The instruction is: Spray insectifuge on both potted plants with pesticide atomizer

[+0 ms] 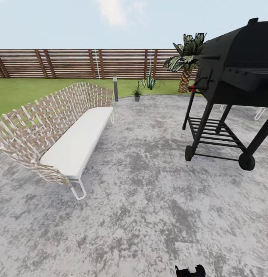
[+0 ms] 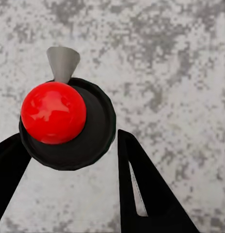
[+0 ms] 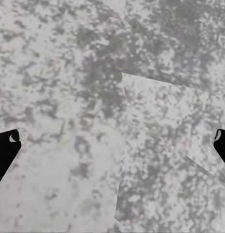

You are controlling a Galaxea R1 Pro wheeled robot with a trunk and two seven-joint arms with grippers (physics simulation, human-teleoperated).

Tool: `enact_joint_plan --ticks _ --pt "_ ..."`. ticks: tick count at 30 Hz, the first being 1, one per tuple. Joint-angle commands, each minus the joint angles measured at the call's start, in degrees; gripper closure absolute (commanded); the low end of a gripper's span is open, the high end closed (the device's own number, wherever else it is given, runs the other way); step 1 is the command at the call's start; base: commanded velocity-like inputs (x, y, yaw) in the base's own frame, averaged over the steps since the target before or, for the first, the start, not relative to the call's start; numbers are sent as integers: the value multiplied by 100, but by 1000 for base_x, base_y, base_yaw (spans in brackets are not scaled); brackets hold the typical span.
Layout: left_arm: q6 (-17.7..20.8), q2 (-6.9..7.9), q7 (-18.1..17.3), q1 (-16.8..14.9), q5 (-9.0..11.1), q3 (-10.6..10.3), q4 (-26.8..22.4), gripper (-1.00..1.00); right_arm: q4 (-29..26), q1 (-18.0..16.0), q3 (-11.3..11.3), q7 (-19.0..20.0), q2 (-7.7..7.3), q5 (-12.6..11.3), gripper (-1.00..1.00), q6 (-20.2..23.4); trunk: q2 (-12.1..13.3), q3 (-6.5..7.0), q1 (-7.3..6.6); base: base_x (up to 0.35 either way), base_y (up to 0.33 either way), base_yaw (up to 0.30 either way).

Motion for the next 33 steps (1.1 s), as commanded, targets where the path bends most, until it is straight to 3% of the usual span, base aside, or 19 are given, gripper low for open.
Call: enact_joint_plan --ticks 1,10,23,33 --pt "-21 -1 24 -4 -61 26 7 100 5 -3 -4 -44 -2 60 -100 -11 -1 -5 3 339 0 0" --pt "-21 -1 24 -1 -61 26 7 100 3 -3 -12 -61 0 45 -100 -15 -1 -2 3 339 0 -15" --pt "-21 -1 24 -6 -61 26 6 100 3 -3 -13 -70 0 43 -100 -14 -1 51 3 340 0 -209" --pt "-21 -1 24 -2 -61 26 2 100 3 -3 -6 -72 0 43 -100 -16 -1 53 3 339 0 -17"
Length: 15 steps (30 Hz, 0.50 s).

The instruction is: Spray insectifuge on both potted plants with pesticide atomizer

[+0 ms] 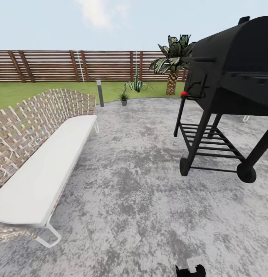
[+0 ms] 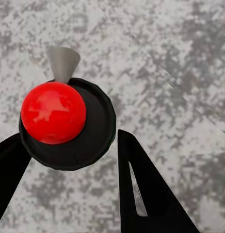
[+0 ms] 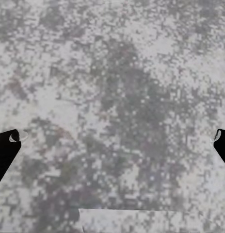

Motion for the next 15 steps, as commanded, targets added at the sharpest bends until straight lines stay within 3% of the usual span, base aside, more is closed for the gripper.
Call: enact_joint_plan --ticks 1,15 --pt "-21 -1 24 -5 -61 26 5 100 6 -5 -4 -41 0 60 -100 -9 -1 -5 3 339 0 0" --pt "-21 -1 24 -5 -61 26 6 100 6 -3 -4 -41 0 60 -100 -10 -1 -5 3 339 0 0"
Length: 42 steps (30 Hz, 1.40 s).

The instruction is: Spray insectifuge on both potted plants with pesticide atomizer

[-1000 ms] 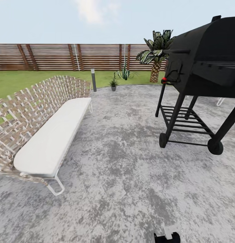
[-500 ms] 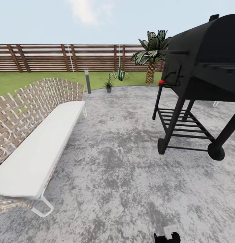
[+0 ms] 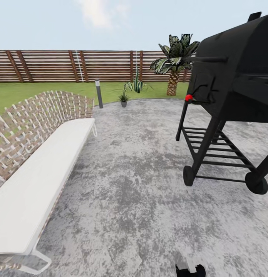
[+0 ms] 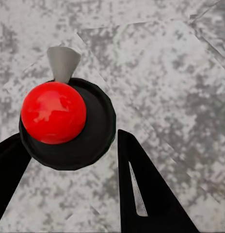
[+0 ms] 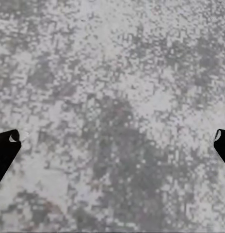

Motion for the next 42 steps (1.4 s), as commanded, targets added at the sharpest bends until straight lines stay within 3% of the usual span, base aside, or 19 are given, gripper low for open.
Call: enact_joint_plan --ticks 1,42 --pt "-21 -1 24 -4 -61 26 8 100 6 -3 -5 -41 0 60 -100 -9 -1 -5 3 339 0 0" --pt "-21 -1 24 -6 -61 26 10 100 12 -3 -6 -41 0 60 -100 -11 -1 -5 3 340 0 0"
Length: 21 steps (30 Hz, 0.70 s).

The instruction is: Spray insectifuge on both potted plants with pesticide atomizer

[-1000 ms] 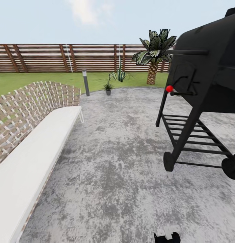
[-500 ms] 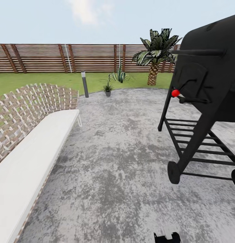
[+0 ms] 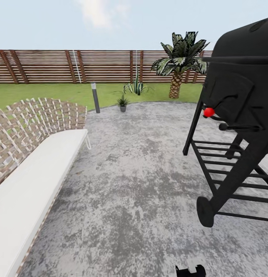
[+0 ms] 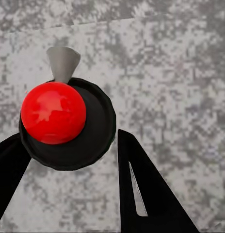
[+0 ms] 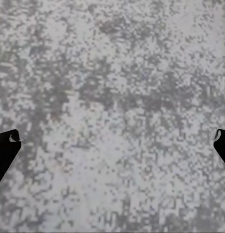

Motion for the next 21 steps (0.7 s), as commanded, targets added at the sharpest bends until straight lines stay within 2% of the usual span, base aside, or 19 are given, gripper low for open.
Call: enact_joint_plan --ticks 1,21 --pt "-21 -1 24 -4 -60 26 7 100 6 -3 -3 -41 0 60 -100 -12 -1 -5 3 339 0 0" --pt "-21 -1 24 -1 -60 26 9 100 8 -3 -4 -41 0 60 -100 -9 -1 -5 3 339 0 0"
